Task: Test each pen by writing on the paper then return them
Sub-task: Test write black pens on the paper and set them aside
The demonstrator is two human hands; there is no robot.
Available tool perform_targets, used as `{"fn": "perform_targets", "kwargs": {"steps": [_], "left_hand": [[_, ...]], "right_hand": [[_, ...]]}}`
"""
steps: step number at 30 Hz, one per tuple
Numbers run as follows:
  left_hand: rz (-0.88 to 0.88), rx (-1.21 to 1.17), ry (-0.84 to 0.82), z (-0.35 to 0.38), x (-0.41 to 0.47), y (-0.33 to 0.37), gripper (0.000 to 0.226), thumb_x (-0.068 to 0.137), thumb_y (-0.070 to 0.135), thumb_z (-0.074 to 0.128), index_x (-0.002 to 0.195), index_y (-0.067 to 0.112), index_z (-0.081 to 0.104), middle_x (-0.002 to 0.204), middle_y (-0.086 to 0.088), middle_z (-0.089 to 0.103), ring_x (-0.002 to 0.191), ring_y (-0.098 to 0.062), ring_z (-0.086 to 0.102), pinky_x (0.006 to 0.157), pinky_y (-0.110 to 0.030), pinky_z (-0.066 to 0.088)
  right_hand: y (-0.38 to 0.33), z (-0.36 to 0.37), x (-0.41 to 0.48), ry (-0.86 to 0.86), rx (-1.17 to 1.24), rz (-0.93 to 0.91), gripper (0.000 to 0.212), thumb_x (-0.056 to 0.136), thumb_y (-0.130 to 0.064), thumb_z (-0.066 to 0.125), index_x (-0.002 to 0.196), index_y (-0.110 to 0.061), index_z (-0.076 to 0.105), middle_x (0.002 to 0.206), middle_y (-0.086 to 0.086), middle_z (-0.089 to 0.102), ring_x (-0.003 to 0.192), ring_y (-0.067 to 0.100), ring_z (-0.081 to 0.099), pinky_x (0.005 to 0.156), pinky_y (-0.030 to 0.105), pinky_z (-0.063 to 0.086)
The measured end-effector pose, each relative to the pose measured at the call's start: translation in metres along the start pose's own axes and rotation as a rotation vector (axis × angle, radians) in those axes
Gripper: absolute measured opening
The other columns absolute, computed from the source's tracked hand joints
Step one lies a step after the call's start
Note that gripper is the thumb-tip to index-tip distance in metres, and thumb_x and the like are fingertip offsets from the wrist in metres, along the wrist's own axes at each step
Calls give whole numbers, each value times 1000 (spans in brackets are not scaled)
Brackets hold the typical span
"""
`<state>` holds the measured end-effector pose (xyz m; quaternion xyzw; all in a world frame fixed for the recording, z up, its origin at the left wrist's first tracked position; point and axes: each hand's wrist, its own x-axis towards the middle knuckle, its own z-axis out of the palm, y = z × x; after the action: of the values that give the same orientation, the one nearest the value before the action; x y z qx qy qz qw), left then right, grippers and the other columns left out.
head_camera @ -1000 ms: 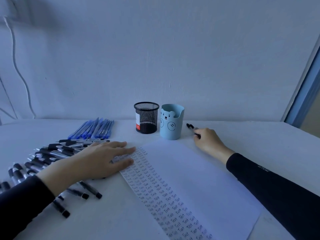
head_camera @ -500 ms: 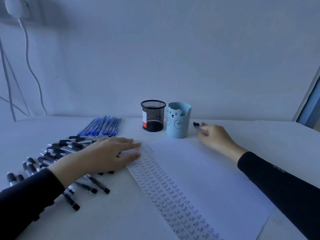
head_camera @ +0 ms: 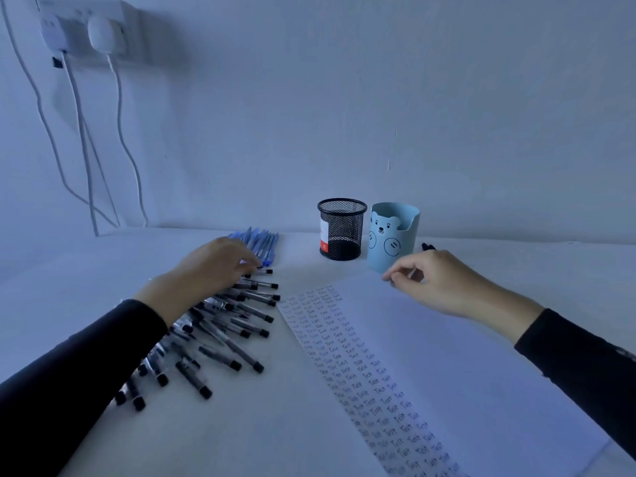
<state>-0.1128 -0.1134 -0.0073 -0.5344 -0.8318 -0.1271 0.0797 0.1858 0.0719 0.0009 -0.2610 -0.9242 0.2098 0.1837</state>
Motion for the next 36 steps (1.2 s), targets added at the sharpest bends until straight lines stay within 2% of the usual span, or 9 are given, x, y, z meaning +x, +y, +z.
{"fn": "perform_targets", "kwargs": {"steps": [7,14,17,21,25,28,30,33,36], "left_hand": [[48,73,-93,0,8,2,24,99,25,54,116,29,70,112,5,58,111,-15,53,95,-36,44],[198,-2,120,-10,-3,3,16,93,37,59,100,32,73,83,17,55,80,-11,57,72,-37,52],[391,-97,249,-16,-14,35,19,92,36,60,103,30,74,83,16,59,76,-8,58,67,-35,55],[666,-85,162,5,-29,90,36,95,45,47,115,26,70,97,9,69,85,-8,60,71,-32,57],[518,-139,53,7,-30,96,51,94,48,48,143,37,41,118,17,65,98,-3,60,85,-30,54],[353,-170,54,4,-27,70,49,98,39,48,146,39,36,122,18,63,95,2,60,89,-31,54],[245,-159,13,4,-28,56,50,98,42,47,146,39,35,126,21,60,103,5,56,93,-29,51],[159,-205,-48,4,-29,51,59,95,47,51,149,37,28,130,23,57,116,6,51,96,-29,48],[126,-253,-100,4,-28,56,63,94,49,52,150,37,25,130,24,54,89,16,53,79,-11,44]], "right_hand": [[2,1,-1,-98,-82,4,15,92,-29,62,99,-36,73,85,-19,64,72,-7,58,62,11,41],[1,-1,-3,-138,-99,16,17,92,-28,61,98,-39,72,91,-19,67,86,-4,63,73,16,49],[2,-2,-1,-150,-103,15,18,92,-26,61,98,-38,72,97,-13,68,93,2,64,79,21,50],[0,-1,-1,-133,-86,27,19,95,-27,59,107,-29,73,91,-17,64,85,0,61,80,22,50],[-11,-2,-3,-157,-85,-9,21,96,-34,58,110,-32,73,95,-20,66,89,-1,62,86,22,51],[-29,-1,-2,-229,-45,-50,21,92,-47,60,103,-35,74,95,-24,70,82,-9,61,78,19,51],[-41,6,0,-277,-155,-84,33,84,-62,61,102,-36,73,97,-25,68,74,-9,56,68,18,45],[-52,20,6,-285,-405,-157,39,80,-66,62,102,-34,70,102,-18,62,85,-1,53,65,22,40],[-55,13,17,-244,-321,-127,22,84,-49,67,92,-28,69,99,-15,63,90,5,58,69,25,47]]}}
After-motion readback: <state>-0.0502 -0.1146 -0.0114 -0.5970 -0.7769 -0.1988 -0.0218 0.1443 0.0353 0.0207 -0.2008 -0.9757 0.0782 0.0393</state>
